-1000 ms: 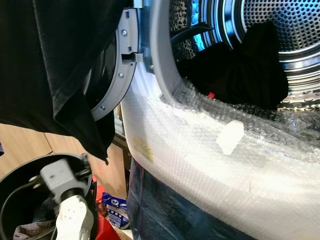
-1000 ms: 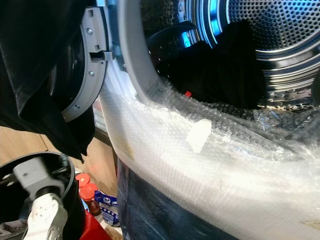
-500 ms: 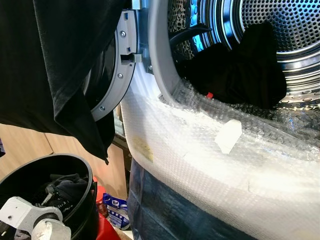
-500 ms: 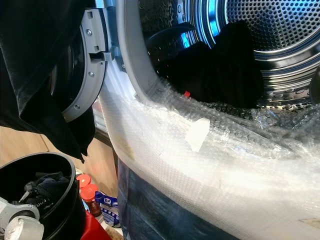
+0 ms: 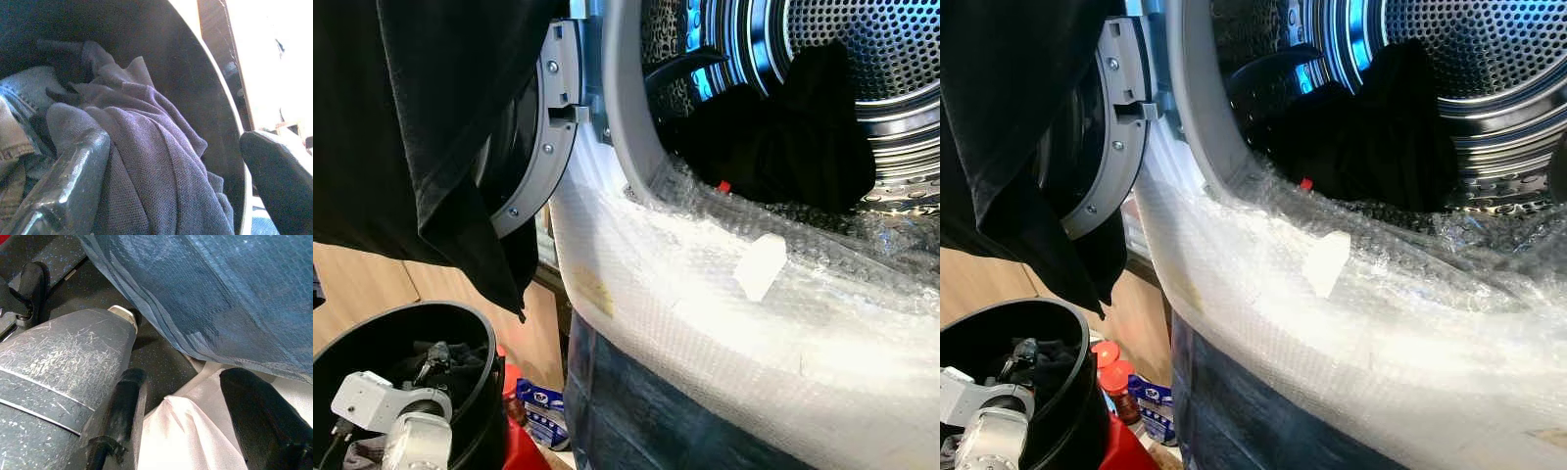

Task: Clothes washing

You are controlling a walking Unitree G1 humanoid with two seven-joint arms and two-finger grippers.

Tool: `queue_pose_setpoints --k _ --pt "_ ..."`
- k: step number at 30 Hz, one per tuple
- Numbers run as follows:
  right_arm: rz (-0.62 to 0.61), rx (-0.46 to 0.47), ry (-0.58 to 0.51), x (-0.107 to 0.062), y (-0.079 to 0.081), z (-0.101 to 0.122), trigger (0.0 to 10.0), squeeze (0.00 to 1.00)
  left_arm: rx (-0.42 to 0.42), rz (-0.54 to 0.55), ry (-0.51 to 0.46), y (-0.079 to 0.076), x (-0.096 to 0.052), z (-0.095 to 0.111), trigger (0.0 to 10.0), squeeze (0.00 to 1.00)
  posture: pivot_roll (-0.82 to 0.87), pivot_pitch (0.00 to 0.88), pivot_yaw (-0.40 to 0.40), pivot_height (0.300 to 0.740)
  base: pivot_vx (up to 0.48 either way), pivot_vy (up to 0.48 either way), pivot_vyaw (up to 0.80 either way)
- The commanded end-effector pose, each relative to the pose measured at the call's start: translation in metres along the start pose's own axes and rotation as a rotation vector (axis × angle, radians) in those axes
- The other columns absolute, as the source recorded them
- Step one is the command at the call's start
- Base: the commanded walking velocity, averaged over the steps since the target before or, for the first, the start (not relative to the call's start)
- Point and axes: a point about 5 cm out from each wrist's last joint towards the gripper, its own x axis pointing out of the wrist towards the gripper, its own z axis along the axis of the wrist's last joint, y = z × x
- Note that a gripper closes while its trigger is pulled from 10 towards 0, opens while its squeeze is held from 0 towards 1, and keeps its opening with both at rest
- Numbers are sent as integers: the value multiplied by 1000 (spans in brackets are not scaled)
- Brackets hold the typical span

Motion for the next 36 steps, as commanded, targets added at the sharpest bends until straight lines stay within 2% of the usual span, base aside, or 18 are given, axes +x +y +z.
queue_pose_setpoints --k 1,3,10,11,18,23,28,30,33,36 --pt "2 1 3 0 -1 0 10000 0 -44 29 32 2 2 -4 10000 1000 24 0 -32 740 0 0 0" --pt "8 -12 3 0 0 1 10000 0 -111 60 40 3 3 -2 10000 1000 24 0 -34 740 0 0 0" --pt "10 -28 -2 0 -1 3 10000 0 -192 92 68 7 6 0 10000 1000 27 0 -37 740 0 0 0" --pt "11 -34 -2 0 -1 4 10000 0 -203 92 80 7 7 0 10000 0 27 0 -37 740 0 0 0" --pt "14 -57 0 -1 -3 5 10000 0 -262 106 149 2 10 -4 10000 0 21 0 -44 740 0 0 0" --pt "13 -72 1 -1 -5 7 10000 0 -288 210 192 8 11 -9 10000 0 20 0 -49 740 0 0 0" --pt "21 -113 3 -1 -5 9 10000 0 -317 266 231 12 11 -11 10000 0 24 0 -58 740 0 0 0" --pt "22 -118 3 -1 -6 9 10000 0 -301 279 246 14 10 -12 10000 0 28 0 -61 740 0 0 0" --pt "25 -133 3 -1 -5 10 10000 0 -199 351 266 24 8 -15 10000 0 32 0 -64 740 0 0 0" --pt "27 -149 0 -1 -5 13 10000 0 -126 432 240 37 3 -14 10000 0 33 0 -63 740 0 0 0"
